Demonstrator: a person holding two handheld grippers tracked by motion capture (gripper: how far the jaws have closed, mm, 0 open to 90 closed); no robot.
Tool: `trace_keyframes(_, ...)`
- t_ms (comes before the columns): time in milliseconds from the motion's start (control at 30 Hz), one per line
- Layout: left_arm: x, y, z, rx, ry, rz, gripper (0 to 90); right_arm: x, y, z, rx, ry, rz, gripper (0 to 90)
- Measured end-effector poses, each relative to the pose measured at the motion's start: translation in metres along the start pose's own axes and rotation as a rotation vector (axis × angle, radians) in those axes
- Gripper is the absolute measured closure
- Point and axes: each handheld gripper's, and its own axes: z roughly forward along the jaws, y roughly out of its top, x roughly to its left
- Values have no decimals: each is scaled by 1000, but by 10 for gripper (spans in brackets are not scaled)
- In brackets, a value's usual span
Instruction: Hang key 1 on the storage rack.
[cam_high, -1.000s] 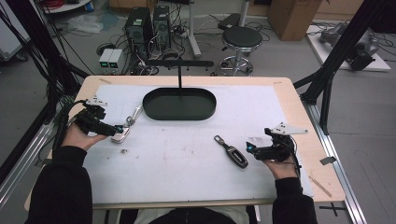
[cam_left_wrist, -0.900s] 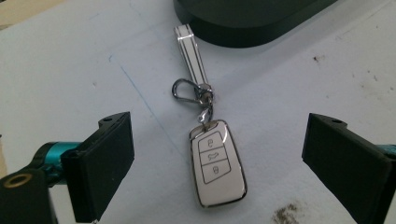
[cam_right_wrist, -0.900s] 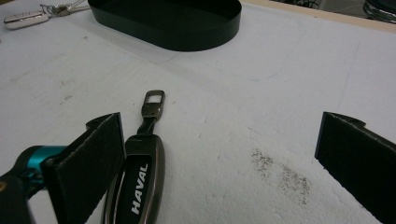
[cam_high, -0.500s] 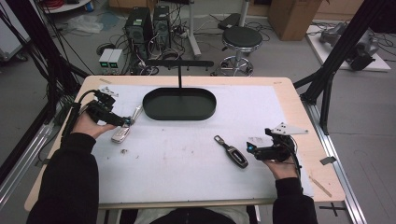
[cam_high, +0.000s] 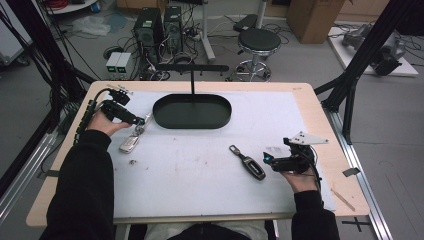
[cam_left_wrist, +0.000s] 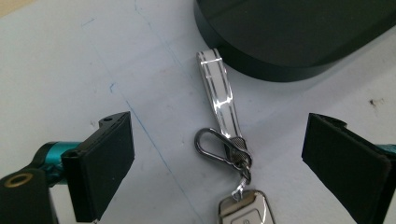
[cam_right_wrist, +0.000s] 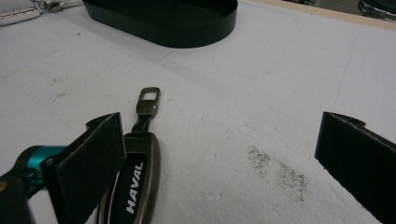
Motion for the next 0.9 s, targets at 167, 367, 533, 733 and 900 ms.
trace_keyframes(167, 4, 7, 15, 23, -5, -9, 106, -1, 0, 3, 13, -7, -7, 9)
trace_keyframes(367, 0, 10, 39, 81, -2, 8, 107, 0, -2, 3, 23, -9, -7, 9)
trace_keyframes(533, -4, 9, 52, 110, 6, 18, 127, 0, -3, 3, 25, -13, -11, 9)
trace_keyframes(733, -8, 11, 53, 85, 10, 30, 241, 0, -5, 3, 34, -20, -13, 9)
trace_keyframes(900, -4, 10, 54, 91, -5, -6, 460, -1, -6, 2, 31, -28, -16, 9)
